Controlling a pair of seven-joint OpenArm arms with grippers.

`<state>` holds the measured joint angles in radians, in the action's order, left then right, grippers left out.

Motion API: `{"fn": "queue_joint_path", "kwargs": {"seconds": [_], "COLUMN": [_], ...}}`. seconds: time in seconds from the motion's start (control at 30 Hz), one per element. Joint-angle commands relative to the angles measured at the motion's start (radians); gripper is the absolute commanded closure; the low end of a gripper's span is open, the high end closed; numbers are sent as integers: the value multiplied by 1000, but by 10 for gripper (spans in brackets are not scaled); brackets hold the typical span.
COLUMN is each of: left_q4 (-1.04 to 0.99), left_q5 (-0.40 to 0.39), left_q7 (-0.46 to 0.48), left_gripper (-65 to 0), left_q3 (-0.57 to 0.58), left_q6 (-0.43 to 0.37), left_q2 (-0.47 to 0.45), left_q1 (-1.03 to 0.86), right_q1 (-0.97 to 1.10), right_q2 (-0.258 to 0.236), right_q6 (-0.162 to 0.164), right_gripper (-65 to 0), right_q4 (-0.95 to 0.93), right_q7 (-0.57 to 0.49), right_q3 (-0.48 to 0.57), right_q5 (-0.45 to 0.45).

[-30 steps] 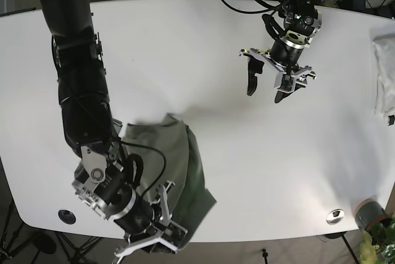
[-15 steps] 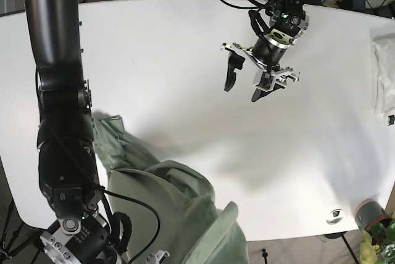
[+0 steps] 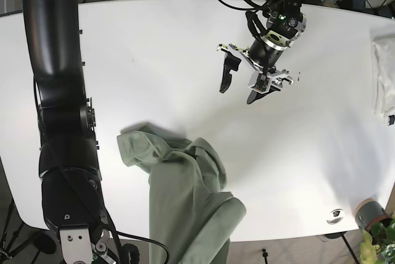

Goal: Fold the T-shirt properly
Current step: 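Lift the green shirt high with the right gripper, letting it hang, then move the left gripper down to the hanging shirt and grasp its edge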

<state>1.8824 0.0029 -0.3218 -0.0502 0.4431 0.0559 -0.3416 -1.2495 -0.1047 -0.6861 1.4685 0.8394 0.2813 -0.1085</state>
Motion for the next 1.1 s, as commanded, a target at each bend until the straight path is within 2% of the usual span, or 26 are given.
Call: {"fn": "queue_joint_path", "kwargs": {"seconds": [0.0, 0.43, 0.87, 1.07], "left_q4": [16, -65, -355, -548], "left_q5": [-11, -13, -14, -13], "left_q7": [26, 26, 28, 34], "left_gripper": [-399, -399, -399, -399], "left_q3": [2, 8, 201, 246], "left_q6": [1, 1, 0, 0], "left_q2": [2, 5, 8, 52], "left_q1": [5, 62, 329, 457], "right_q1": [-56, -56, -56, -56], "right_q2": [21, 35, 27, 26], "right_q6": [18, 16, 16, 16], "right_gripper": [-2, -2, -2, -2], "right_q4": [-27, -71, -12, 7], "right_q7": [-38, -38, -39, -39], "right_q3": [-7, -7, -9, -9], "right_q5": [-6, -6, -6, -6]}}
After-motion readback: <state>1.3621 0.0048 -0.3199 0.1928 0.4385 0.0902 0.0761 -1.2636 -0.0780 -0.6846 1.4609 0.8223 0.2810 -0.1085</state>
